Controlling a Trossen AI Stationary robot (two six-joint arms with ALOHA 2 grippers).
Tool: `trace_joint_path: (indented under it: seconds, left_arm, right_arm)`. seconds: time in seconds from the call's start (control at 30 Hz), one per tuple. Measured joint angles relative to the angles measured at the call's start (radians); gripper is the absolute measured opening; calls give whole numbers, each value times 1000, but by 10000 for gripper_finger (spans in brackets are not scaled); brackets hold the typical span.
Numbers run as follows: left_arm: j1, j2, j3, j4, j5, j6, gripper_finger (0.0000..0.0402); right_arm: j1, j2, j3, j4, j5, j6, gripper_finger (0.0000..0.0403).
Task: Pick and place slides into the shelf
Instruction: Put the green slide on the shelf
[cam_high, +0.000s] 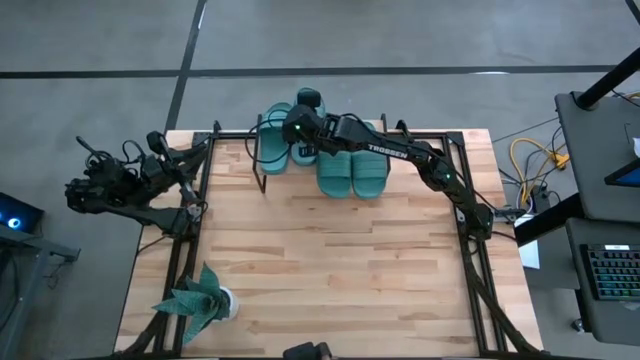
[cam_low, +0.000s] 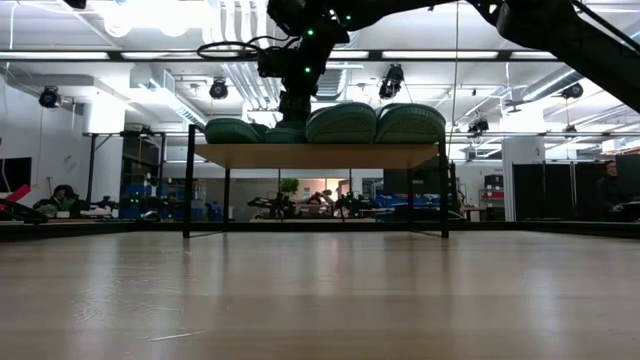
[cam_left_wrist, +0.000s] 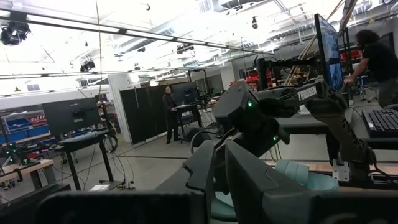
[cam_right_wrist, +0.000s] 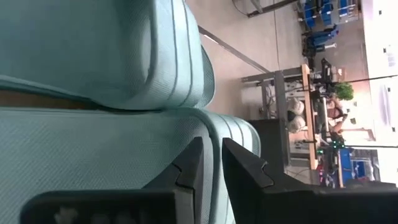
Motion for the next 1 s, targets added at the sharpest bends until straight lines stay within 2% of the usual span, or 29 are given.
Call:
trace_joint_path:
  seconds: [0.6,1.0]
  left_arm:
    - [0,0,0,0,0,0,27]
    - [0,0,0,0,0,0,27]
  right_arm:
    - [0,0,0,-4,3,-4,83]
    - [6,-1,0,-7,7,0,83]
